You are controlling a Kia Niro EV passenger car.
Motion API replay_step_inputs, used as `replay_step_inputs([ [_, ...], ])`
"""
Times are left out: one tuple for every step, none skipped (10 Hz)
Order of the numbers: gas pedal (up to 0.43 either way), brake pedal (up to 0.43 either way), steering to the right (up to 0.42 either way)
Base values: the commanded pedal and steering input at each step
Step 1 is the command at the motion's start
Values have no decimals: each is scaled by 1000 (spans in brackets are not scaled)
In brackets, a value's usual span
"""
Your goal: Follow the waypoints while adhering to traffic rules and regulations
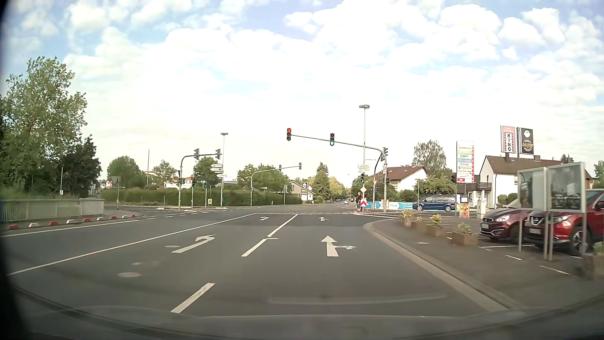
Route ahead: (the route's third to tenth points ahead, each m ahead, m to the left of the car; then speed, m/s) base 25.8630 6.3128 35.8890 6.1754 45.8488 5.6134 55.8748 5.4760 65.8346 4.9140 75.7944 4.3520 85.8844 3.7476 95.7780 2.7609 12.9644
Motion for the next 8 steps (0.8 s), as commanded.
replay_step_inputs([
  [228,18,1],
  [228,18,1],
  [228,18,1],
  [228,18,1],
  [228,18,0],
  [228,18,1],
  [220,18,0],
  [189,18,0],
])
